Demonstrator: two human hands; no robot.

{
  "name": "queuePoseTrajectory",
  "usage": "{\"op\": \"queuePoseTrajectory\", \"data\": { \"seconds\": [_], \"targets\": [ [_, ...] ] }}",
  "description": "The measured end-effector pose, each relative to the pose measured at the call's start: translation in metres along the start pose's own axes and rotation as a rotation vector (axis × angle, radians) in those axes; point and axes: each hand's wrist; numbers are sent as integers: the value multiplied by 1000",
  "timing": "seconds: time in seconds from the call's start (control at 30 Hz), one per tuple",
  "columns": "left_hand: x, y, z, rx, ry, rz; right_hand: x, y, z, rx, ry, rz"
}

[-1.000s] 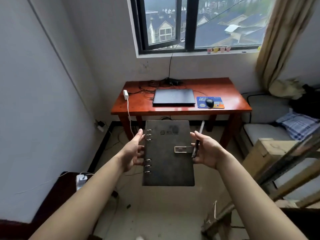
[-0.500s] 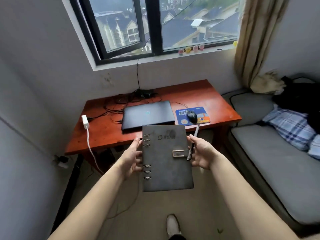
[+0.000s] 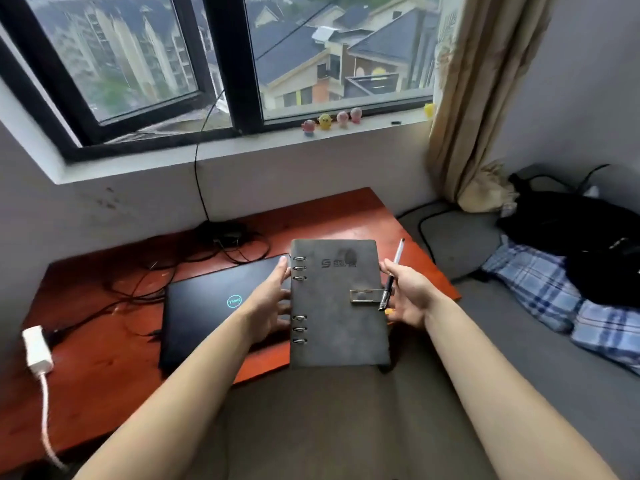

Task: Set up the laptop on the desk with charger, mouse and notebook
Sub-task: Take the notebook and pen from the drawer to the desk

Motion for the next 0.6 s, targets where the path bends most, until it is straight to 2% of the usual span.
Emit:
{"op": "queuePoseTrajectory", "data": {
  "seconds": [0.27,0.43,0.6],
  "targets": [
    [-102,-17,-44,8,19,3,-94,43,70,31,-23,21],
    [-185,-38,-73,59,89,-123,-183,79,112,59,-96,72],
    [-258,-63,-82,125,186,-233,-267,113,137,90,-207,41]
  ]
}}
Point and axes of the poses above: each hand's wrist, its own x-axis away from the middle knuckle, its own y-axis out of the back of the hand, z = x × y, and after that the axes turned 3 degrees about z, right-handed
